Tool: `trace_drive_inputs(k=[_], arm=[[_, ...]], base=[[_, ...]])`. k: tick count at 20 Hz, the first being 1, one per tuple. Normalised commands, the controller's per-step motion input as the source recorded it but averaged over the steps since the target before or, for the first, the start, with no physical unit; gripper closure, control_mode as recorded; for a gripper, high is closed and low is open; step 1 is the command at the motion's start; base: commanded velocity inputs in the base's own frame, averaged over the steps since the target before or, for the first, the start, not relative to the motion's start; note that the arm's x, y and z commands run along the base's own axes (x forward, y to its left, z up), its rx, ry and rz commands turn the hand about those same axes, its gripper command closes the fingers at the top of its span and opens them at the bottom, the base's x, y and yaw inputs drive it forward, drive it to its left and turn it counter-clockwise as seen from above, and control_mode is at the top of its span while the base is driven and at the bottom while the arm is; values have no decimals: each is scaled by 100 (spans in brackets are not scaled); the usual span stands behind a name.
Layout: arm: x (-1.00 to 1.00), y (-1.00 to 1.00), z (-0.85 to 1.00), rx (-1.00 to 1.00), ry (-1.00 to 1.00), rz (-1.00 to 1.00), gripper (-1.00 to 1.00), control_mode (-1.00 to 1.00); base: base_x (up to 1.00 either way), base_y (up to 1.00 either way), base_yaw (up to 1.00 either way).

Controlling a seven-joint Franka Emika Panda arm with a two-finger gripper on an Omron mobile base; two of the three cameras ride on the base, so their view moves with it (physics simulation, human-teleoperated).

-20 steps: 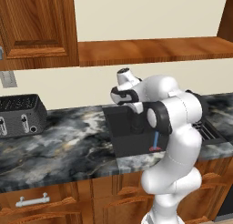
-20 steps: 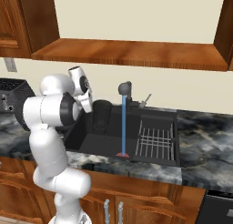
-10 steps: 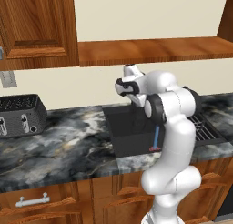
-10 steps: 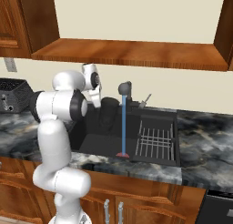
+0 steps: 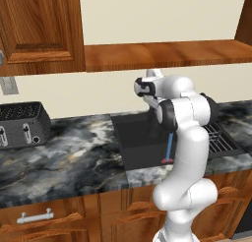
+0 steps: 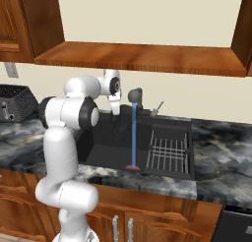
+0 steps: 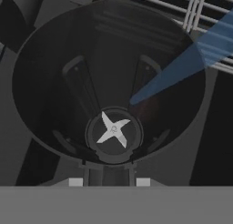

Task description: Turn on the sink faucet and place the jug under the water for a few seconds to fill it up.

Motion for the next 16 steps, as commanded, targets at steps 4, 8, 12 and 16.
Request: trace_drive_inputs(k=[4,8,12,16], arm=[[0,-5,0,0,0,0,100,-100],[0,0,0,0,0,0,100,-100],[0,0,0,0,0,0,100,-100],[0,0,0,0,0,0,100,-100]], base=[[0,0,0],[0,0,0],[0,0,0],[0,0,0]])
